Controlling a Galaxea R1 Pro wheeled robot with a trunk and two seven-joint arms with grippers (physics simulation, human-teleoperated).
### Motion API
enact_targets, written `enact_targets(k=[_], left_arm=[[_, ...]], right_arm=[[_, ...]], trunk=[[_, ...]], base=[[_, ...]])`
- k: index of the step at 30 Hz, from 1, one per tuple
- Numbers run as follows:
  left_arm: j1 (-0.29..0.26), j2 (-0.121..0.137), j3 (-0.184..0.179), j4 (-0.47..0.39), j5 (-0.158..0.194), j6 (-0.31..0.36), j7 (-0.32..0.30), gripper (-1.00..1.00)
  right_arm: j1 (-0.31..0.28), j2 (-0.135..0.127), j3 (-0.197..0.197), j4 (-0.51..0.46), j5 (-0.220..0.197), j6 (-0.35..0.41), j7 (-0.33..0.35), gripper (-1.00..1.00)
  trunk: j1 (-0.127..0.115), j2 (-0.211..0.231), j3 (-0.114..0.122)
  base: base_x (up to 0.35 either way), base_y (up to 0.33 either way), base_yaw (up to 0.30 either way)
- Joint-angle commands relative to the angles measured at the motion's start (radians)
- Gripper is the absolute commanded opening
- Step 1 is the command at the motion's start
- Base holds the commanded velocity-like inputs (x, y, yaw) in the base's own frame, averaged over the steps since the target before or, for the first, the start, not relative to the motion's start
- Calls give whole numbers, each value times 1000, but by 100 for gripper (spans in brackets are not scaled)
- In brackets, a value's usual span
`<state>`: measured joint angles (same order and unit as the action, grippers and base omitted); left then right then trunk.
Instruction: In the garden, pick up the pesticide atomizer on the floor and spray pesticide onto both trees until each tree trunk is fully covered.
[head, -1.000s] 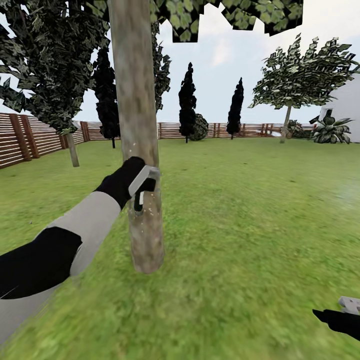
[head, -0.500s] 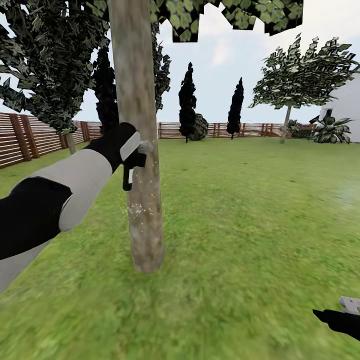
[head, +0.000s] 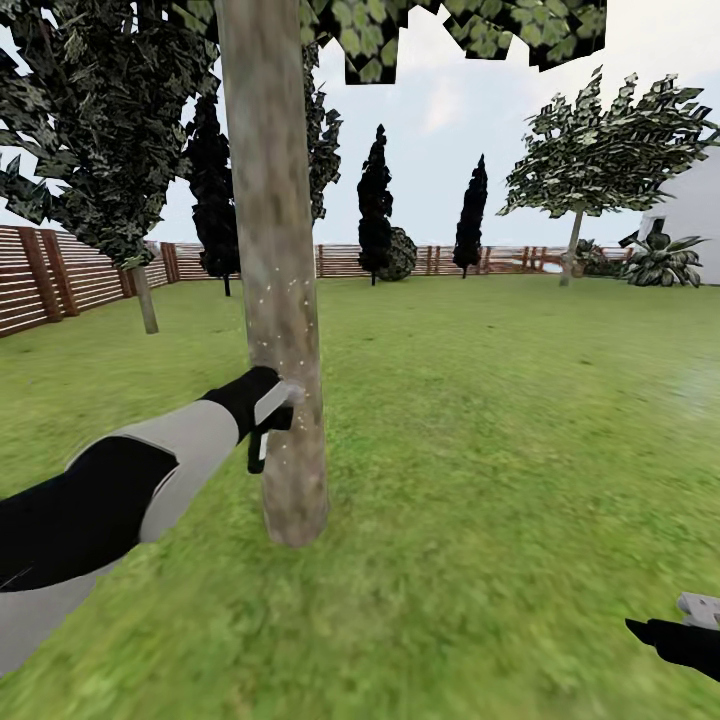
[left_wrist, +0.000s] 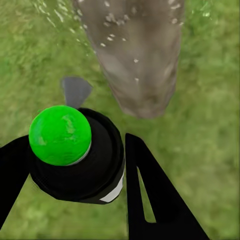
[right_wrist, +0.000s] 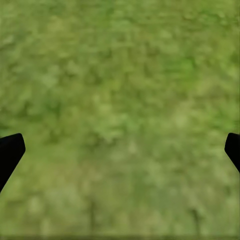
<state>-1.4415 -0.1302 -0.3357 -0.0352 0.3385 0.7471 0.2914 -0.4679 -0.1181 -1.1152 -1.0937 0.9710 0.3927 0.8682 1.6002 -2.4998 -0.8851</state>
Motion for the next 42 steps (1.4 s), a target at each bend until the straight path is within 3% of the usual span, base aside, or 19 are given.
enact_targets(k=[1, 7, 14, 26, 29, 33, 42], left_arm=[[22, 0, -3, 0, -3, -17, 0, -100], [119, 0, -3, -1, -4, -84, 0, -100], [122, -2, -3, -3, -4, -86, 0, -100], [122, -4, -4, -5, -3, -86, 0, -100], [122, -5, -4, -5, -4, -86, 0, -100], [122, -5, -4, -5, -4, -86, 0, -100], [122, -4, -3, -10, -4, -86, 0, -100]], right_arm=[[0, 0, 0, 0, 0, 0, 0, 100], [0, 0, 0, 0, 0, 0, 0, 100], [0, 0, 0, 0, 0, 0, -1, 100], [0, 0, 1, 0, 0, 0, -2, 100], [0, 1, 2, 0, 1, -2, -2, 100], [0, 3, 2, 0, 3, -63, -2, 100], [0, 2, 0, 0, 0, -76, 1, 100]], trunk=[[0, 0, 0], [0, 0, 0], [0, 0, 0], [0, 0, 0], [0, 0, 0], [0, 0, 0], [0, 0, 0]], base=[[0, 0, 0], [0, 0, 3], [0, -34, 209], [0, -311, 252], [0, -322, 54], [0, -322, 5], [27, -322, 0]])
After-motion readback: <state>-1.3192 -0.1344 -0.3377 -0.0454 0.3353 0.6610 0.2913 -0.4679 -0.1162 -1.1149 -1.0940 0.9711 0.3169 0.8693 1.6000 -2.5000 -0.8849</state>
